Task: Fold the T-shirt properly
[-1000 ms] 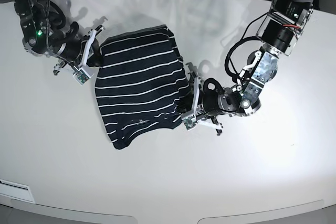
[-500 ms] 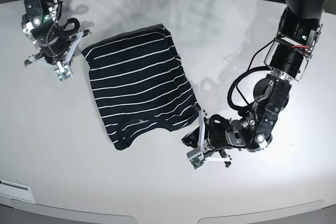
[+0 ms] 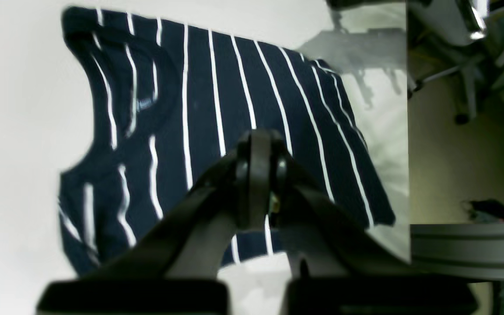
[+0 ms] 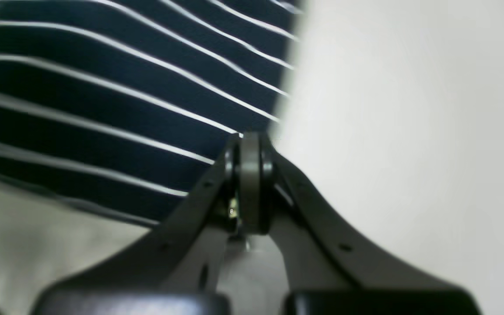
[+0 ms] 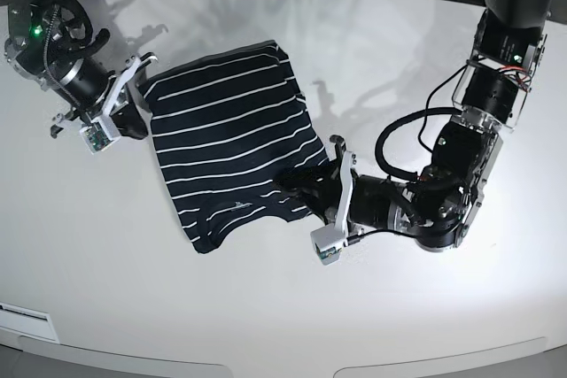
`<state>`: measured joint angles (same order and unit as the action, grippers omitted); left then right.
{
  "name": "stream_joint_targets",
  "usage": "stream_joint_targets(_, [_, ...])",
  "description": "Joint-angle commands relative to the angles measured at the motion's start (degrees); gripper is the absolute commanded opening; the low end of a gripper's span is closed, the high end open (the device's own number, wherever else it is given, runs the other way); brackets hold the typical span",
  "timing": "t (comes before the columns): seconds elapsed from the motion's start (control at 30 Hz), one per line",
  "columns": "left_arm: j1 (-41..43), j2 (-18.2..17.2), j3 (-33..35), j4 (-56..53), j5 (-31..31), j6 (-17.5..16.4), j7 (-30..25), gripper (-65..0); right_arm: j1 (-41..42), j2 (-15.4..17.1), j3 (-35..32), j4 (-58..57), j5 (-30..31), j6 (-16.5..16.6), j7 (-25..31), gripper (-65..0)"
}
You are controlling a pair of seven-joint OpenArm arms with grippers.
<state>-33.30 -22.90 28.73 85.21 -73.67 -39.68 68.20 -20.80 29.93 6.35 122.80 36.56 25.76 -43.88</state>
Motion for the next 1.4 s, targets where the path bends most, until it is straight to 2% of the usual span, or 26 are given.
stream_joint_targets(0.0, [0.3, 0.1, -0.7, 0.8, -1.2, -0.3, -1.2, -65.0, 0.5, 0.1, 0.5, 0.7, 2.7, 2.3, 1.5, -65.0])
stream_joint_targets(0.07, [3.4, 1.1, -0.7, 0.8, 0.3, -0.3, -2.2, -65.0, 0.5, -1.7, 0.5, 0.1, 5.8, 6.6, 1.4, -65.0])
stream_joint_targets(0.13, [6.3, 2.7, -0.7, 0.8, 4.9, -0.3, -4.0, -65.0, 0.5, -3.7, 0.4, -1.6, 5.9, 8.5, 1.9, -65.0])
stream_joint_targets(0.3, [10.6, 4.8, -0.7, 0.8, 27.3, -0.3, -16.4, -65.0, 0.6, -8.8, 0.4, -11.6, 0.9, 12.9, 2.8, -65.0])
stream_joint_targets(0.33, [10.9, 4.8, -0.7, 0.8, 31.3, -0.3, -18.2, -65.0, 0.6, -9.3, 0.4, -13.6, 0.1, 12.9, 2.7, -65.0])
stream_joint_targets(0.4, [10.8, 4.8, -0.7, 0.8, 38.2, 2.1, -19.6, -65.0, 0.6, -9.4, 0.5, -16.5, -1.9, 12.2, 2.7, -65.0])
stream_joint_targets(0.47, [10.2, 4.6, -0.7, 0.8, 42.5, 3.5, -20.2, -65.0, 0.4, -9.4, 0.5, -16.8, -4.7, 9.5, 1.7, -65.0])
stream_joint_targets(0.63, [7.8, 3.8, -0.7, 0.8, 46.2, 5.4, -20.7, -65.0, 0.1, -9.3, 0.5, -14.7, -6.8, 4.1, -2.7, -65.0])
stream_joint_targets(0.77, [5.9, 2.6, -0.7, 0.8, 46.9, 7.4, -20.8, -65.0, -1.6, -9.3, 0.5, -10.9, -6.6, 3.4, -2.7, -65.0])
stream_joint_targets(0.83, [4.5, 1.8, -0.7, 0.8, 44.5, 7.4, -20.2, -65.0, -1.7, -9.2, 0.6, -7.0, -6.6, 3.5, -1.1, -65.0])
stream_joint_targets(0.93, [2.4, 0.3, -0.8, 1.8, 33.8, 6.0, -17.8, -65.0, -1.8, -9.1, 2.3, 0.5, -3.9, 6.1, 0.6, -65.0])
stream_joint_targets(1.0, [2.6, -1.6, -0.8, 3.5, 23.6, 3.1, -14.5, -65.0, -3.1, -9.0, 4.7, 4.6, 1.3, 8.4, 0.2, -65.0])
stream_joint_targets(1.1, [5.2, -4.3, -1.3, 6.2, 9.8, -0.3, -7.9, -65.0, -6.6, -9.0, 9.6, 7.7, 12.2, 12.5, 0.2, -65.0])
stream_joint_targets(1.13, [6.7, -4.8, -2.0, 7.1, 5.7, -0.3, -5.5, -65.0, -7.6, -9.0, 11.4, 7.9, 16.5, 14.2, 0.2, -65.0])
stream_joint_targets(1.2, [9.7, -5.0, -4.3, 8.9, -2.4, -0.3, -0.8, -65.0, -9.0, -9.0, 15.1, 7.9, 23.8, 14.2, -0.1, -65.0])
stream_joint_targets(1.3, [14.6, -5.0, -9.2, 12.7, -10.5, -0.3, 4.4, -65.0, -10.9, -9.0, 19.6, 7.9, 31.6, 14.2, -4.1, -65.0])
stream_joint_targets(1.37, [18.9, -5.0, -13.2, 16.4, -11.1, -0.3, 5.6, -65.0, -12.8, -9.0, 21.7, 7.9, 35.2, 14.2, -7.9, -65.0])
